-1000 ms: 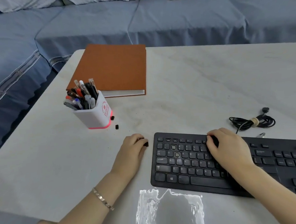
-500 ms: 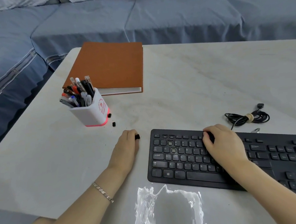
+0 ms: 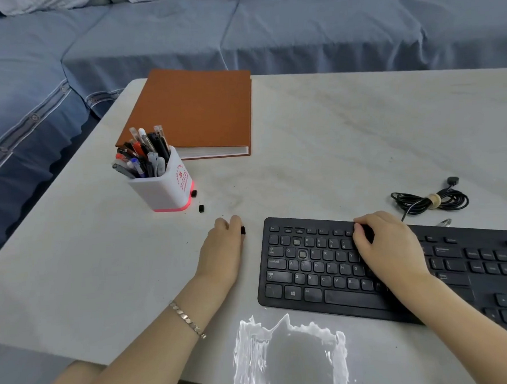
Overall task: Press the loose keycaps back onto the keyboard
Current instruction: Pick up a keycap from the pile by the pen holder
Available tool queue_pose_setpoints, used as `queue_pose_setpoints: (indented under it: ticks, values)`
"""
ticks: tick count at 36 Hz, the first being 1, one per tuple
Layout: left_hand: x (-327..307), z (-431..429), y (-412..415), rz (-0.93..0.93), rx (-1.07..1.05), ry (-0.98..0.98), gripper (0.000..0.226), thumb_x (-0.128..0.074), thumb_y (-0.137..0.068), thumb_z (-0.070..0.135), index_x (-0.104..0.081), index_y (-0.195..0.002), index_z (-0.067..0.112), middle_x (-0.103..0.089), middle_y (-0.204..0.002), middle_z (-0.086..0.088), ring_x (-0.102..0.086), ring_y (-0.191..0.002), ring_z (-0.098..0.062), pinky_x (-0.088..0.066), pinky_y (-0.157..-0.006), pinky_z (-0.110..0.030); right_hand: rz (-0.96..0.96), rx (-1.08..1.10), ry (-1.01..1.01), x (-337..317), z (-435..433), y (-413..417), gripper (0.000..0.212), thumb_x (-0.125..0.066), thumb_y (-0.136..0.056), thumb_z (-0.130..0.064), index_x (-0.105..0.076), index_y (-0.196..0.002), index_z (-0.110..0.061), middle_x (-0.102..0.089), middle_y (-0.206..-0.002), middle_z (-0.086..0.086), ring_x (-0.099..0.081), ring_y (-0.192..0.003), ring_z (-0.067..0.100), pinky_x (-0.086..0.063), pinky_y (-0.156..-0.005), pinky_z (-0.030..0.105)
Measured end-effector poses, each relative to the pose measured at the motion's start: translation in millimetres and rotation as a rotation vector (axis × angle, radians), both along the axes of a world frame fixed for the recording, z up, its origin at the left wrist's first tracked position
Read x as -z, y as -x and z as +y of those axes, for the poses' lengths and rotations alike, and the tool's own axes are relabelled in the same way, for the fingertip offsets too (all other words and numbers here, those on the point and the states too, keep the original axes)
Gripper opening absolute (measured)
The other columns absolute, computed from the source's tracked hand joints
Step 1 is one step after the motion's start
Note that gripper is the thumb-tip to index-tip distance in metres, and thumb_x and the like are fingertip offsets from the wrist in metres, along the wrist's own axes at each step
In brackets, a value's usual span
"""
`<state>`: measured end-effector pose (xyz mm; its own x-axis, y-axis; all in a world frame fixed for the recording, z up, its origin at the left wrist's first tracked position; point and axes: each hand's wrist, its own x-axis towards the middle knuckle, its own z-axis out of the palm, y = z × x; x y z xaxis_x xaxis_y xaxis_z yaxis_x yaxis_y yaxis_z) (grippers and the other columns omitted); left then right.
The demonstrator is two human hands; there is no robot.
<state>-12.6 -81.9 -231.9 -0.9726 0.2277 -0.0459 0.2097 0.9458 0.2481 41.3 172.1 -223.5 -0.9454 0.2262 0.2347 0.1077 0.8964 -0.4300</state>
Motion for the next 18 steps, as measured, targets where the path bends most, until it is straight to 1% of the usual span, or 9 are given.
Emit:
queue_pose_setpoints:
  ticks: [2, 4, 7, 8, 9, 11, 14, 16, 18]
  values:
    - [-0.5, -2.3, -1.1, 0.003, -0.023, -0.048, 0.012, -0.039, -0.097, 0.014, -0.043, -0.105, 0.006, -0.046, -0.097, -0.011, -0.049, -0.081, -0.03, -0.043, -0.071, -0.038, -0.017, 0.002, -0.002, -1.7, 0.1, -1.1, 0.01, -0.062, -0.082, -0.004, -0.071, -0.086, -0.002, -0.066, -0.081, 0.013, -0.061, -0.077, 0.033, -0.045, -0.069, 0.033]
    - [-2.4, -6.2, -1.3, -0.013, -0.095, -0.23, 0.008, -0.04, -0.097, 0.013, -0.043, -0.101, 0.006, -0.05, -0.09, -0.01, -0.051, -0.077, -0.029, -0.041, -0.068, -0.037, -0.053, 0.007, 0.004, -3.7, 0.5, -2.3, 0.012, -0.06, -0.084, -0.006, -0.07, -0.089, -0.003, -0.067, -0.085, 0.012, -0.061, -0.081, 0.032, -0.043, -0.07, 0.031]
    - [-5.0, -13.7, 0.4, -0.06, -0.25, -0.531, 0.001, -0.045, -0.096, 0.011, -0.044, -0.097, 0.01, -0.051, -0.074, -0.002, -0.049, -0.067, -0.016, -0.036, -0.059, -0.017, -0.123, 0.011, 0.011, -8.5, 1.2, -1.7, 0.017, -0.056, -0.088, -0.011, -0.069, -0.097, -0.005, -0.066, -0.094, 0.009, -0.059, -0.089, 0.029, -0.039, -0.072, 0.029]
    - [-6.0, -14.9, 1.2, -0.095, -0.321, -0.619, 0.002, -0.047, -0.096, 0.011, -0.045, -0.097, 0.01, -0.052, -0.072, -0.001, -0.051, -0.065, -0.015, -0.037, -0.057, -0.013, -0.152, 0.009, 0.013, -10.4, 0.7, -0.8, 0.019, -0.055, -0.089, -0.013, -0.069, -0.1, -0.006, -0.065, -0.098, 0.009, -0.059, -0.092, 0.028, -0.039, -0.074, 0.028]
    - [-7.7, -16.0, 1.5, -0.144, -0.408, -0.729, 0.003, -0.048, -0.096, 0.01, -0.047, -0.098, 0.009, -0.054, -0.071, -0.001, -0.054, -0.062, -0.015, -0.04, -0.056, -0.014, -0.179, 0.005, 0.013, -12.3, -0.6, 0.1, 0.021, -0.054, -0.089, -0.014, -0.068, -0.103, -0.007, -0.065, -0.101, 0.008, -0.058, -0.095, 0.027, -0.039, -0.076, 0.028]
    - [-15.7, -17.2, 0.1, -0.286, -0.603, -1.045, 0.003, -0.048, -0.096, 0.008, -0.051, -0.095, 0.008, -0.056, -0.071, -0.004, -0.056, -0.05, -0.008, -0.048, -0.051, -0.017, -0.2, -0.003, 0.037, -15.6, -5.8, 1.2, 0.023, -0.054, -0.089, -0.014, -0.067, -0.107, -0.007, -0.063, -0.11, 0.008, -0.055, -0.105, 0.025, -0.038, -0.085, 0.027]
    - [-27.4, -22.1, -3.9, -0.511, -0.771, -1.498, 0.015, -0.047, -0.097, 0.008, -0.053, -0.083, 0.007, -0.056, -0.068, -0.004, -0.052, -0.044, -0.004, -0.048, -0.045, -0.015, -0.115, -0.043, 0.114, -18.5, -24.3, -2.0, 0.021, -0.058, -0.085, -0.009, -0.069, -0.103, -0.007, -0.058, -0.121, 0.009, -0.047, -0.118, 0.023, -0.031, -0.098, 0.026]
    - [-32.9, -26.5, -8.1, -0.628, -0.79, -1.689, 0.017, -0.043, -0.098, 0.008, -0.05, -0.082, 0.008, -0.055, -0.065, -0.002, -0.049, -0.043, -0.005, -0.044, -0.043, -0.014, -0.039, -0.116, 0.15, -20.4, -43.1, -2.6, 0.019, -0.062, -0.082, -0.004, -0.072, -0.097, -0.008, -0.06, -0.116, 0.008, -0.049, -0.115, 0.022, -0.03, -0.098, 0.023]
    - [-35.6, -31.0, -13.3, -0.715, -0.801, -1.842, 0.019, -0.036, -0.097, 0.007, -0.046, -0.082, 0.01, -0.052, -0.064, -0.002, -0.043, -0.041, -0.005, -0.039, -0.041, -0.012, -0.005, -0.223, 0.191, -23.3, -66.2, -0.3, 0.018, -0.065, -0.078, 0.0, -0.073, -0.091, -0.008, -0.065, -0.106, 0.005, -0.055, -0.105, 0.021, -0.029, -0.094, 0.013]
